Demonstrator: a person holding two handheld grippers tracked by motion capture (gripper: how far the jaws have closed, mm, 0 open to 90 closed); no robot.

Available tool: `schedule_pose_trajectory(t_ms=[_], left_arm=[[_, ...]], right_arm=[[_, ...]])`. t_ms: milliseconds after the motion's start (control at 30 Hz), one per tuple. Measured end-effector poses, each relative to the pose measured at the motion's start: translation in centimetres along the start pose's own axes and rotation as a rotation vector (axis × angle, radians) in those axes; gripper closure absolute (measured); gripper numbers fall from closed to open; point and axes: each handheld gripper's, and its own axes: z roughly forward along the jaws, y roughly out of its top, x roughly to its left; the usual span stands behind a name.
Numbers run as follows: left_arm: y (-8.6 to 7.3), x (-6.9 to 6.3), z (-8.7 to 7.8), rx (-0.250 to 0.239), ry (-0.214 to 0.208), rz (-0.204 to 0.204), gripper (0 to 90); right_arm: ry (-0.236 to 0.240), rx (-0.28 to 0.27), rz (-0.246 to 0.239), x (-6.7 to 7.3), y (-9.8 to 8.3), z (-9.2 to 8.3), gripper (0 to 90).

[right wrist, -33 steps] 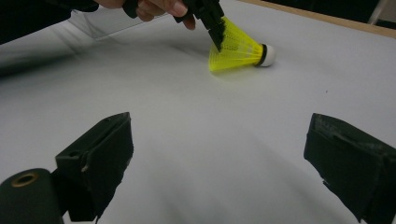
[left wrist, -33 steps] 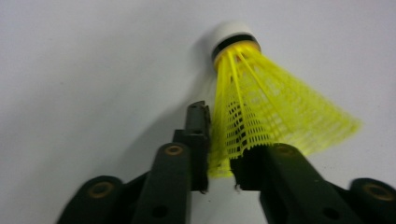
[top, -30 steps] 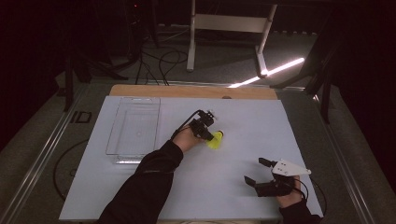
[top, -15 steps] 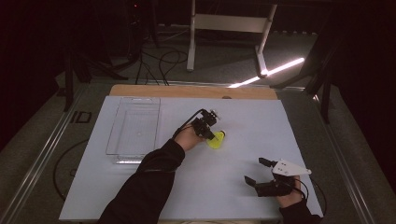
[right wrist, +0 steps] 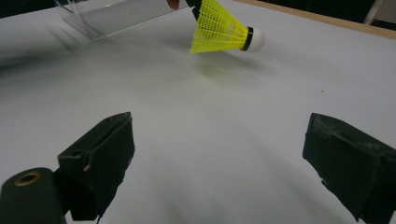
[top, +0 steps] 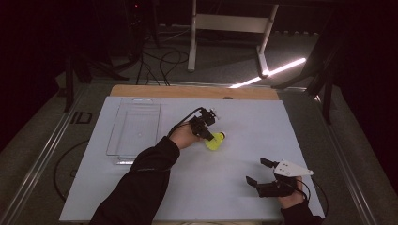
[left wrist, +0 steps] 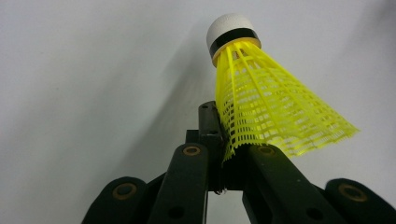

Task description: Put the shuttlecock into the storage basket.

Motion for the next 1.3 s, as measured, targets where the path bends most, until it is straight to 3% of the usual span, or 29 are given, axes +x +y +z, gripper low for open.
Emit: schedule_pose_trajectory(t_ms=[133,367,500,733,767,967,1067,1300], left_arm=[[-0.3,-0.1,-0.4,-0.003,-0.027,0.037,89.6],[-0.7,-0.3,-1.0,0.034,-0.069,0.088,89.6],[-1.0,-0.6,-1.7,0.029,-0.116,0.132,89.6],[-1.4,-1.0,-2.7,0.059,-0.132,0.173,89.5],[-1.6,-0.9,-3.0,0.076,-0.141,0.198,89.5],[-2.3,-1.0,-3.6,0.100,-0.178,0.239,89.5],[-2.7,-1.0,-3.8,0.103,-0.189,0.254,89.5],[-3.1,-0.6,-4.8,0.108,-0.187,0.242,89.6]], right_arm=[[0.002,0.001,0.000,0.0,0.0,0.0,9.0],[0.002,0.002,0.001,0.0,0.0,0.1,9.0],[0.002,0.000,0.000,0.0,0.0,0.1,9.0],[0.002,0.002,0.002,0.1,0.0,0.1,9.0],[0.002,0.003,-0.001,0.1,0.0,0.2,9.0],[0.000,0.001,-0.005,0.1,0.0,0.1,9.0],[-0.002,-0.001,-0.006,0.1,0.0,0.1,9.0],[-0.002,0.000,-0.010,0.1,0.0,0.1,9.0]])
